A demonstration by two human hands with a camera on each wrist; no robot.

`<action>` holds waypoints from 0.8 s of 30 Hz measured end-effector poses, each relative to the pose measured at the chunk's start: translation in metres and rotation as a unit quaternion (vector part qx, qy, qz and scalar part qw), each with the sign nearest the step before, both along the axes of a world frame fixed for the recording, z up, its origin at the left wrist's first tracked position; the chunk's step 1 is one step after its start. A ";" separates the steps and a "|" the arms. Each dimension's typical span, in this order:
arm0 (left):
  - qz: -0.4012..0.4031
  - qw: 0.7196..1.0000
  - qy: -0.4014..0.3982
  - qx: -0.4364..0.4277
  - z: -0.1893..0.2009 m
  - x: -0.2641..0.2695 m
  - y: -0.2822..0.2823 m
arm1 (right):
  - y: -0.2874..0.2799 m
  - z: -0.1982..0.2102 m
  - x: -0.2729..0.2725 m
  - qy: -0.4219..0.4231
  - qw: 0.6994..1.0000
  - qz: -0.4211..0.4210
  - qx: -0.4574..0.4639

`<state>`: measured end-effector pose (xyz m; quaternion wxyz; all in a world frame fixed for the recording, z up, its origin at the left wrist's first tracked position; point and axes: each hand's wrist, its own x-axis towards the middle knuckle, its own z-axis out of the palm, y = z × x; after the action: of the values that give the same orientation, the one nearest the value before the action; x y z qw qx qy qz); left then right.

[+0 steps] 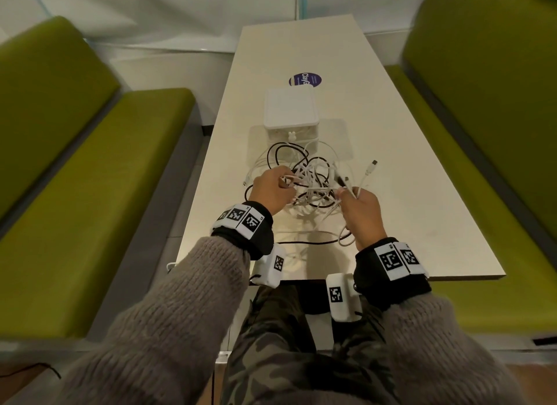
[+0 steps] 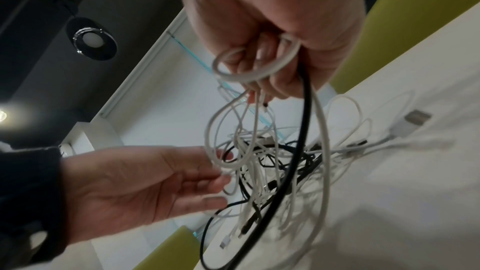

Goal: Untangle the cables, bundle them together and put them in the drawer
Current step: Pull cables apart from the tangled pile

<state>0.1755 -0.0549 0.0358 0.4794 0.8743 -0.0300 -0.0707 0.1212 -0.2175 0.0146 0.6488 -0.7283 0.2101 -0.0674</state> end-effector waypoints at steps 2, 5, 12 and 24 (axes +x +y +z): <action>0.016 1.000 -0.004 0.020 -0.001 0.000 0.008 | -0.008 -0.001 0.000 -0.003 1.000 -0.023 -0.004; 0.052 0.998 -0.024 0.028 -0.003 -0.003 0.015 | -0.013 -0.001 -0.002 -0.009 1.000 -0.004 -0.012; -0.090 0.959 -0.220 0.153 0.004 -0.016 -0.011 | 0.001 0.004 -0.005 -0.045 0.998 0.047 -0.006; -0.103 0.953 -0.233 0.162 0.003 -0.014 -0.016 | 0.005 0.008 -0.010 -0.076 0.994 0.074 0.015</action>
<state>0.1614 -0.0711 0.0386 0.3008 0.9246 -0.2189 0.0820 0.1109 -0.2125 0.0231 0.6769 -0.7248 0.1066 -0.0715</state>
